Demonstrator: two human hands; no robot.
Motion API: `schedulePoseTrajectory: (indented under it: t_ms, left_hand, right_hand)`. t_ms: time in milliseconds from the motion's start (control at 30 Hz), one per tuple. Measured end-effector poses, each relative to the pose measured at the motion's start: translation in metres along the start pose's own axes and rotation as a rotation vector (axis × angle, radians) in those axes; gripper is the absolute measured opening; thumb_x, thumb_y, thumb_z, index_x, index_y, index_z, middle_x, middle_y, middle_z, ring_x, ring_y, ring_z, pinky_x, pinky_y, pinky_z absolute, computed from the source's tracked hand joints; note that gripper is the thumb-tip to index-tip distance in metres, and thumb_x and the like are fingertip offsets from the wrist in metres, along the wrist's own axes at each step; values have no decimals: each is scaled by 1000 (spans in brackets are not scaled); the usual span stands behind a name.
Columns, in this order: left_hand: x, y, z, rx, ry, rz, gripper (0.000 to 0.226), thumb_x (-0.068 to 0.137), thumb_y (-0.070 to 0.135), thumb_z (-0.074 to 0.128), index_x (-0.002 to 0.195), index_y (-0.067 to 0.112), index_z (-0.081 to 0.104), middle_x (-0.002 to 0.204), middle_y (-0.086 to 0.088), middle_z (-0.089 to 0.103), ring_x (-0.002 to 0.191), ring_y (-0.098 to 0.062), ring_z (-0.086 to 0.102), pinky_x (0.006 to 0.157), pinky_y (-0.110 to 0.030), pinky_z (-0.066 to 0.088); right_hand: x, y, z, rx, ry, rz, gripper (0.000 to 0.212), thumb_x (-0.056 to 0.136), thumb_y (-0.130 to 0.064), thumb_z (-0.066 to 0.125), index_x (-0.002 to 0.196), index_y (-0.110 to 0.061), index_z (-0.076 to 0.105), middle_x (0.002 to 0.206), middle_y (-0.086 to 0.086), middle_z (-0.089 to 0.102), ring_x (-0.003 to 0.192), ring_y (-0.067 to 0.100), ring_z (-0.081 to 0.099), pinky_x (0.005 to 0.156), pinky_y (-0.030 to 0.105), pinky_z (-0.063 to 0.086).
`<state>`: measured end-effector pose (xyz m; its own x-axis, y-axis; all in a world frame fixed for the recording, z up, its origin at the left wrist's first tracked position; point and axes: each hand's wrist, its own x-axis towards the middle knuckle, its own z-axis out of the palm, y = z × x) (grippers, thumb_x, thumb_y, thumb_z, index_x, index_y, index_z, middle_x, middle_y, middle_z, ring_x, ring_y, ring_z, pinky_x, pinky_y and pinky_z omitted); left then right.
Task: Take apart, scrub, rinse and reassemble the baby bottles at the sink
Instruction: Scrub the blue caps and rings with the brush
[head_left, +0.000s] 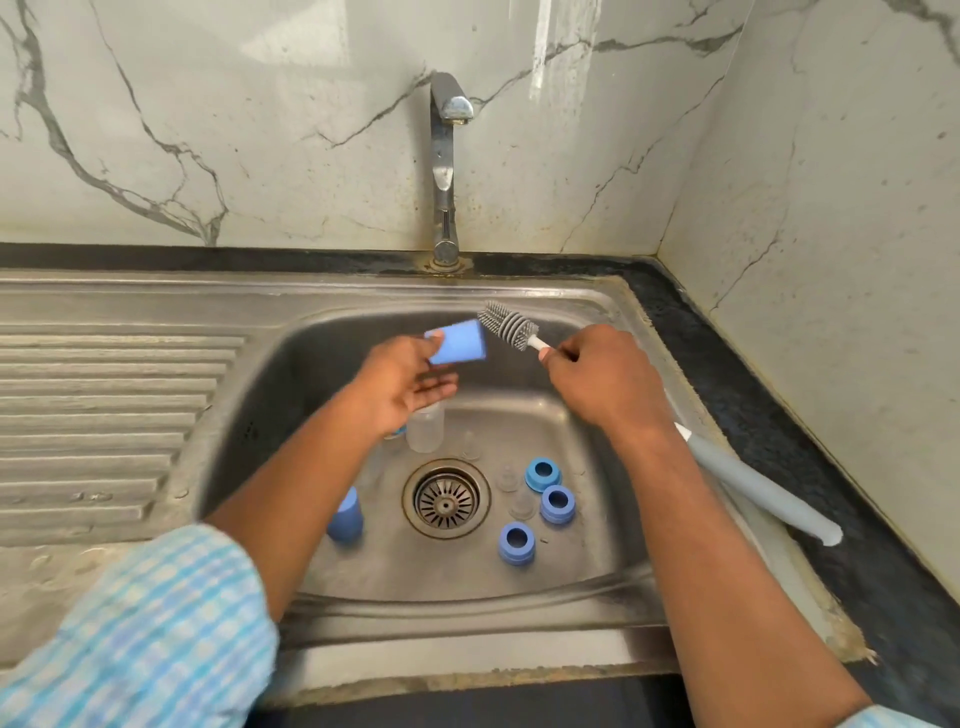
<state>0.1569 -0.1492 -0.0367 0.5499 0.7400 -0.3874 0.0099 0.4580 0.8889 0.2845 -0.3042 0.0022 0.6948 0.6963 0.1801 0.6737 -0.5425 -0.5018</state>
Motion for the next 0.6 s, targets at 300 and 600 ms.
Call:
schedulePoseTrajectory:
  t_ms: [300,600]
  left_hand:
    - [-48,6,-52,-341,-44,96,29,104,7,41,128,16,54,115,-16,63,89,-27,68,71,-35,61]
    - [-45,3,-40,-375,44,56,33,105,4,38,133,11,54,122,-21,60,94,-27,66,74,-36,56]
  right_hand:
    - [-26,-25,0,-115,-73,-250,16,91,-36,64,93,-26,76,79,-1,69,76,23,62,65,31,45]
    - [-31,-33,0,-143,-79,-276,18,88,-33,71,104,-27,76,92,-6,74,83,17,64,75,35,53]
